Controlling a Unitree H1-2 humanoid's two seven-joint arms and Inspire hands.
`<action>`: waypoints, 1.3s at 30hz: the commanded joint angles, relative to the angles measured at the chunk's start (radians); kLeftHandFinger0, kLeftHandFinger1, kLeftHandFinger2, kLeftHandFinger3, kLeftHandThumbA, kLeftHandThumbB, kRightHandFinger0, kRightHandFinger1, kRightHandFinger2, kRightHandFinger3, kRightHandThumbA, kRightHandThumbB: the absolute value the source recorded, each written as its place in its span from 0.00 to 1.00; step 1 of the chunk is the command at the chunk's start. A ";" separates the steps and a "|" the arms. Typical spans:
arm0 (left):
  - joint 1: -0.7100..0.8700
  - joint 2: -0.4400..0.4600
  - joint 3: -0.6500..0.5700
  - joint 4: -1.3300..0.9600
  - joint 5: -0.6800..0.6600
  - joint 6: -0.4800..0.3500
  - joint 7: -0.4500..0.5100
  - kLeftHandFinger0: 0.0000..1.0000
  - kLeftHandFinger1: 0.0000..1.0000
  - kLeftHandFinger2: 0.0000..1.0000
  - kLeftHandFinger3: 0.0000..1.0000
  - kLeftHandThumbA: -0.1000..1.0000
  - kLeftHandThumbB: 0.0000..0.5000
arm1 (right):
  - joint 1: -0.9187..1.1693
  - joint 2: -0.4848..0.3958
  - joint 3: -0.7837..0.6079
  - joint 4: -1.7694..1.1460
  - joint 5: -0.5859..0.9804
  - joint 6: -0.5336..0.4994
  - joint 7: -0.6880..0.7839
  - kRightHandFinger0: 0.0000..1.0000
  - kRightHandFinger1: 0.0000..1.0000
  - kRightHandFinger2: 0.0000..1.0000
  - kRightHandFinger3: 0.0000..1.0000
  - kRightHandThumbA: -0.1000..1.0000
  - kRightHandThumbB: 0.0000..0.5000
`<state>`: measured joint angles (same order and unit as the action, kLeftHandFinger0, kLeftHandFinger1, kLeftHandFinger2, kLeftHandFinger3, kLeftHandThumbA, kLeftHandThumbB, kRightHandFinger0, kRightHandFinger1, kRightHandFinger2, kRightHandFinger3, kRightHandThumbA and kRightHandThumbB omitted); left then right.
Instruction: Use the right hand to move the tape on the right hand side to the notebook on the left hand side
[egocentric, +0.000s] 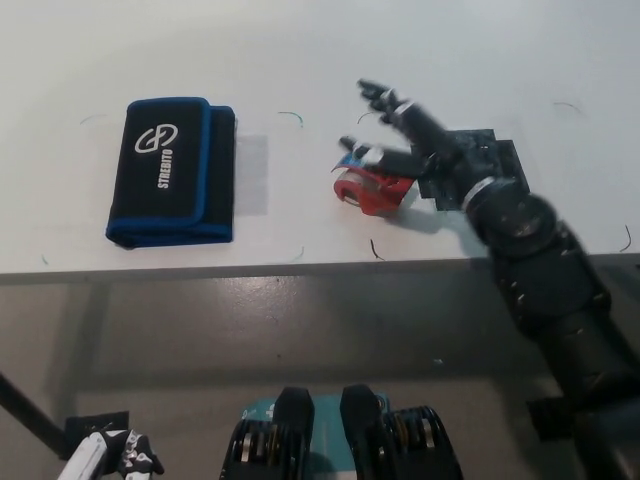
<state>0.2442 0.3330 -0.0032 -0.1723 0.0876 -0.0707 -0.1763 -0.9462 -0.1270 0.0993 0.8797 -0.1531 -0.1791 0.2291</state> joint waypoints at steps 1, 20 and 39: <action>0.009 0.009 0.008 -0.031 -0.005 -0.018 -0.003 0.31 0.23 0.25 0.41 0.33 0.01 | -0.084 -0.043 0.015 0.046 -0.023 0.006 -0.017 1.00 1.00 1.00 1.00 0.74 0.77; -0.010 0.011 0.009 -0.041 -0.011 -0.006 -0.010 0.31 0.23 0.25 0.40 0.29 0.00 | -0.005 -0.004 0.003 0.344 0.006 -0.081 -0.084 1.00 1.00 1.00 1.00 0.67 0.68; -0.020 0.010 0.007 -0.043 -0.001 0.000 -0.014 0.31 0.25 0.27 0.42 0.35 0.02 | -0.026 0.120 0.032 0.468 0.001 -0.160 -0.173 1.00 1.00 1.00 1.00 0.72 0.85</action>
<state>0.2269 0.3332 -0.0001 -0.1804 0.0875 -0.0680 -0.1857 -0.9657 -0.0801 0.1052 1.3083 -0.1350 -0.3427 0.0440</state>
